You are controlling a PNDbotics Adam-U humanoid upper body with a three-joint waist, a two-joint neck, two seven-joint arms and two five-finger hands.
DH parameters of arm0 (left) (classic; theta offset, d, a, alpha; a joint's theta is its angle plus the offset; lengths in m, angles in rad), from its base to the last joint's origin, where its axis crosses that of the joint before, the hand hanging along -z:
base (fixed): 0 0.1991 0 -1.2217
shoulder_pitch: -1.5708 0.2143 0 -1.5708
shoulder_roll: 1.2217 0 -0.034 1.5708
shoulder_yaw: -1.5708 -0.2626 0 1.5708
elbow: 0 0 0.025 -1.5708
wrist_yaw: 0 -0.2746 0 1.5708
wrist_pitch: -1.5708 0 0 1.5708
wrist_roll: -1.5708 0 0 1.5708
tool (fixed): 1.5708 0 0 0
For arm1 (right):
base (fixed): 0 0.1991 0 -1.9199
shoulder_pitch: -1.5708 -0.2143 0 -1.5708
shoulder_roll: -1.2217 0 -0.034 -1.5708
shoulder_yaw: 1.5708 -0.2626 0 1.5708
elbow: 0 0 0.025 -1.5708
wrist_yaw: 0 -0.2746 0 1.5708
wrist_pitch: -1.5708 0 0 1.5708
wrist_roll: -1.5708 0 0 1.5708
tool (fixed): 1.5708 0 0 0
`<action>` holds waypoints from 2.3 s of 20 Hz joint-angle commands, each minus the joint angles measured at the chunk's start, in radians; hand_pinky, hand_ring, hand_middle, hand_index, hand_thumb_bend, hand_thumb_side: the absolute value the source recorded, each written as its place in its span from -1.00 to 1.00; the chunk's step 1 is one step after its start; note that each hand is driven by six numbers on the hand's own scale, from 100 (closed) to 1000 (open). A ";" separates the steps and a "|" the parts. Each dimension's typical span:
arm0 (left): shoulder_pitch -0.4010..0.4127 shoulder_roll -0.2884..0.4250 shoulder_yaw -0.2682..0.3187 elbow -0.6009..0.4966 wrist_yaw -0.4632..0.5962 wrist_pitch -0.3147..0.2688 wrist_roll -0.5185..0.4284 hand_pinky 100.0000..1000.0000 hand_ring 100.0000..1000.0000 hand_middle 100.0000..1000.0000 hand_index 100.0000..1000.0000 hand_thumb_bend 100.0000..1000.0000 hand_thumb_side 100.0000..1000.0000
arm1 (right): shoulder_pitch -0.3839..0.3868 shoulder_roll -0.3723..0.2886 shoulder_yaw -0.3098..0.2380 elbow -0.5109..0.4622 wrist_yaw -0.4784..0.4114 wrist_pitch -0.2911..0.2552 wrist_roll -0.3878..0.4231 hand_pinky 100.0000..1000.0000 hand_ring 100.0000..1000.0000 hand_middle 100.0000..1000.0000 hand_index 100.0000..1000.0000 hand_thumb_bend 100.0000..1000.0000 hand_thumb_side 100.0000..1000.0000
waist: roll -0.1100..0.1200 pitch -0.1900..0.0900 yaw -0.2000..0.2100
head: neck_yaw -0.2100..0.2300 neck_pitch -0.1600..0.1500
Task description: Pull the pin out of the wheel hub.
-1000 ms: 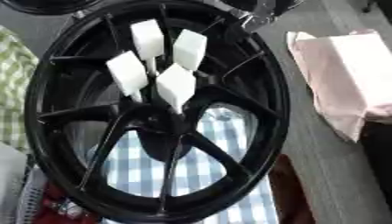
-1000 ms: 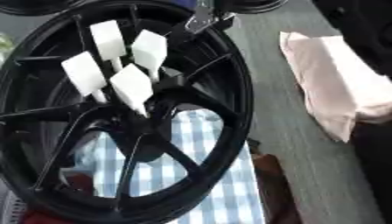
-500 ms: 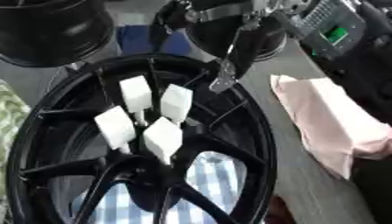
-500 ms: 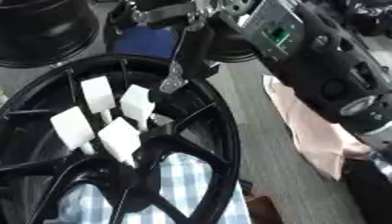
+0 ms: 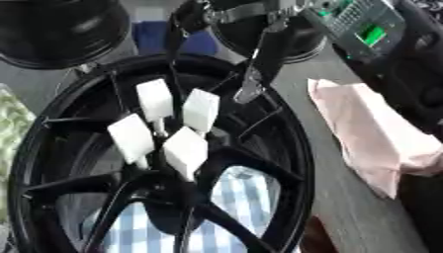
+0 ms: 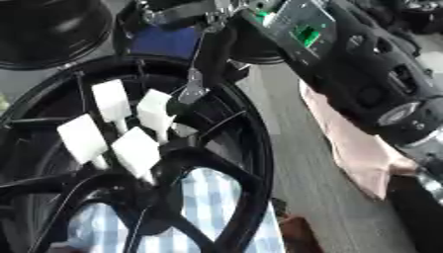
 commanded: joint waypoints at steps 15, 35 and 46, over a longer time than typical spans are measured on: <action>-0.016 0.042 0.010 -0.016 0.005 -0.002 -0.004 0.38 0.47 0.42 0.56 1.00 0.18 | 0.003 -0.014 0.007 0.056 -0.003 -0.056 0.095 0.82 0.68 0.63 0.60 -0.12 -0.29 | -0.017 0.013 0.014 | 0.009 0.028; -0.032 0.043 0.009 -0.016 0.008 -0.002 -0.008 0.39 0.47 0.42 0.55 1.00 0.17 | 0.029 -0.021 0.031 0.082 -0.003 -0.123 0.104 0.82 0.65 0.54 0.52 -0.21 -0.68 | -0.029 0.039 0.045 | -0.027 0.036; -0.029 0.043 0.008 -0.015 0.008 -0.001 -0.009 0.39 0.46 0.42 0.55 1.00 0.17 | 0.022 -0.010 0.041 0.088 -0.015 -0.051 0.104 0.82 0.55 0.23 0.20 -0.24 -0.79 | -0.031 0.033 0.041 | -0.036 0.055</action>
